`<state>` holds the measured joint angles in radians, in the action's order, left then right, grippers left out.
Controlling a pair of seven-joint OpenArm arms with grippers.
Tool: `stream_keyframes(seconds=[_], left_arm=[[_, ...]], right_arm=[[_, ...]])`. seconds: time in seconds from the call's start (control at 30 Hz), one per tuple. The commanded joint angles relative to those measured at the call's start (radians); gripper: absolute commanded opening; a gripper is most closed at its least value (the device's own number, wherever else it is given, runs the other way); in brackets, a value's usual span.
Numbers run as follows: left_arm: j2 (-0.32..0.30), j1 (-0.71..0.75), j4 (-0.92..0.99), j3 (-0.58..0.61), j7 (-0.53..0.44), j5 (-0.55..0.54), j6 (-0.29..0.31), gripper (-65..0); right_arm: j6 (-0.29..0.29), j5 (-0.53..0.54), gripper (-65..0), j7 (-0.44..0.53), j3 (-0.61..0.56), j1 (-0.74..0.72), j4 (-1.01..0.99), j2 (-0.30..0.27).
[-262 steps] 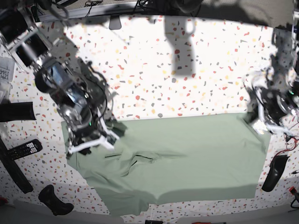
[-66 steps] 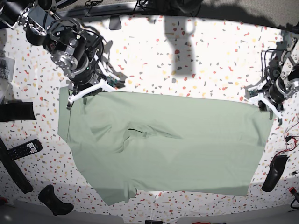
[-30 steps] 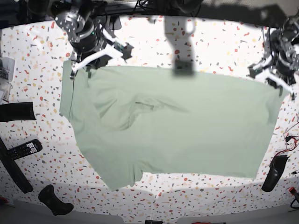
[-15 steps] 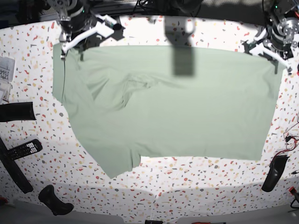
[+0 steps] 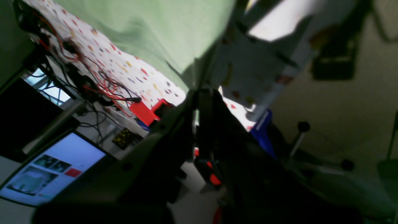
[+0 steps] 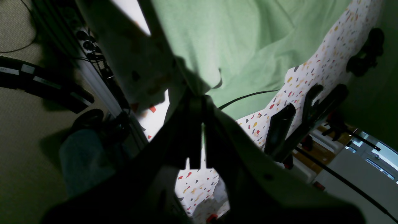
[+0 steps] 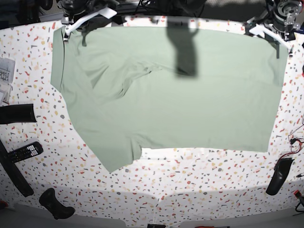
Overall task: Fold the T-shirt properly
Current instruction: 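Lower the held edge onto the table and open both grippers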
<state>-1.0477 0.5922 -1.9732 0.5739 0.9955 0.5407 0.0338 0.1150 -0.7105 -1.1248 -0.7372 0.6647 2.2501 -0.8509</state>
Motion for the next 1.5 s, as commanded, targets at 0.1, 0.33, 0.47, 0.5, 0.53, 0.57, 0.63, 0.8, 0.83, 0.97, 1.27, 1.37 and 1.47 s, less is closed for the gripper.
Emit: stream_keyframes(seconds=[0.1,0.33,0.47,0.5,0.53,0.57,0.63,0.8,0.83,0.97,1.27,1.37,1.47], left_arm=[[-0.022,0.003,-0.014,-0.009,0.015,0.019,-0.008,-65.0],[-0.022,0.003,-0.014,-0.009,0.069,0.02,-0.008,-65.0],[-0.022,0.003,-0.014,-0.009,0.082,0.02,-0.008,-65.0],[-0.022,0.003,-0.014,-0.009,0.082,0.02,-0.008,-65.0],[-0.022,0.003,-0.014,-0.009,0.081,0.02,-0.008,-65.0],[-0.021,0.003,-0.014,-0.009,0.081,0.02,-0.008,-65.0],[-0.022,0.004,-0.014,-0.009,0.082,0.02,-0.008,-65.0],[-0.022,0.004,-0.014,-0.009,0.082,0.019,-0.008,-65.0],[-0.022,0.004,-0.014,-0.009,0.081,0.019,-0.008,-65.0],[-0.022,0.003,-0.014,-0.009,0.061,0.019,-0.008,-65.0],[-0.021,0.003,-0.014,-0.009,0.048,0.02,-0.008,-65.0],[-0.019,0.003,-0.014,-0.009,0.048,0.02,-0.008,-56.7],[-0.019,0.003,-0.014,-0.009,0.068,0.019,-0.008,-48.3]], right_arm=[[-0.011,-0.023,-65.0,-0.009,0.005,0.004,0.019,-0.014],[-0.011,-0.022,-65.0,-0.009,0.005,0.004,0.019,-0.014],[-0.01,-0.023,-65.0,-0.01,0.005,0.03,0.019,-0.014],[-0.01,-0.024,-65.0,-0.01,0.005,0.038,0.019,-0.014],[-0.01,-0.023,-65.0,-0.01,0.005,0.044,0.019,-0.013],[-0.01,-0.024,-65.0,-0.009,0.005,0.048,0.019,-0.013],[-0.01,-0.024,-65.0,-0.009,0.005,0.048,0.019,-0.013],[-0.011,-0.024,-65.0,-0.009,0.005,0.048,0.019,-0.013],[-0.011,-0.024,-65.0,-0.009,0.005,0.048,0.019,-0.013],[-0.021,-0.024,-65.0,-0.009,0.005,0.048,0.019,-0.013],[-0.042,0.077,-63.1,-0.009,0.005,0.048,0.019,-0.013],[-0.043,0.082,-46.5,-0.009,0.005,0.048,0.019,-0.013],[-0.043,0.082,-42.7,-0.002,0.005,0.048,0.019,-0.013]])
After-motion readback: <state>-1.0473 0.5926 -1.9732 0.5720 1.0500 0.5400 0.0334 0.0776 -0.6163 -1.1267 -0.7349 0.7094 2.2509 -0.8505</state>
